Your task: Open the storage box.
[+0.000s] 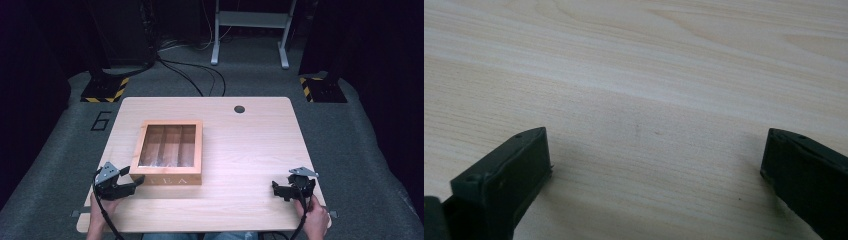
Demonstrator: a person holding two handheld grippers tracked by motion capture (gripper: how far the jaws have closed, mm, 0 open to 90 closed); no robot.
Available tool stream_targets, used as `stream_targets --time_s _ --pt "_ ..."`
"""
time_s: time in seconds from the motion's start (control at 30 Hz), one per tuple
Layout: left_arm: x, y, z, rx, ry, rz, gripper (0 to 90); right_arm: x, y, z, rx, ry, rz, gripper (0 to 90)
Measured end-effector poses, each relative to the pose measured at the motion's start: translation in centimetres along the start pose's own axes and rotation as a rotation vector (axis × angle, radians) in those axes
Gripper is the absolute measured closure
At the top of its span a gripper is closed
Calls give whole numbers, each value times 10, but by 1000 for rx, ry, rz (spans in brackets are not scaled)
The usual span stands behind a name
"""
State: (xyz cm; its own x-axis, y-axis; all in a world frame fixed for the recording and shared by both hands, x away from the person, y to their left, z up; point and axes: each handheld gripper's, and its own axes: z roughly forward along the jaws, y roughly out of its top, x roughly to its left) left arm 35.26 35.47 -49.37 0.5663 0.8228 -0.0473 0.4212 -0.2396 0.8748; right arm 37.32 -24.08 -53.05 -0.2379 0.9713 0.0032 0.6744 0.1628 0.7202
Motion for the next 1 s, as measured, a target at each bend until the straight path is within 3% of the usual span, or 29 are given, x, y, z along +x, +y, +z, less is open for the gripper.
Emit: stream_targets --time_s 0.23,0.73,0.9,1.0 --pt "0 2 0 -16 -2 -9 315 0 0 0 1 0 3 0" --pt "-1 10 -1 -40 15 18 300 0 0 0 2 1 1 0" --pt "-2 14 -1 -53 39 27 305 1 0 0 -1 -6 17 0" --pt "-3 15 -1 -62 57 37 310 0 0 0 1 0 3 0"
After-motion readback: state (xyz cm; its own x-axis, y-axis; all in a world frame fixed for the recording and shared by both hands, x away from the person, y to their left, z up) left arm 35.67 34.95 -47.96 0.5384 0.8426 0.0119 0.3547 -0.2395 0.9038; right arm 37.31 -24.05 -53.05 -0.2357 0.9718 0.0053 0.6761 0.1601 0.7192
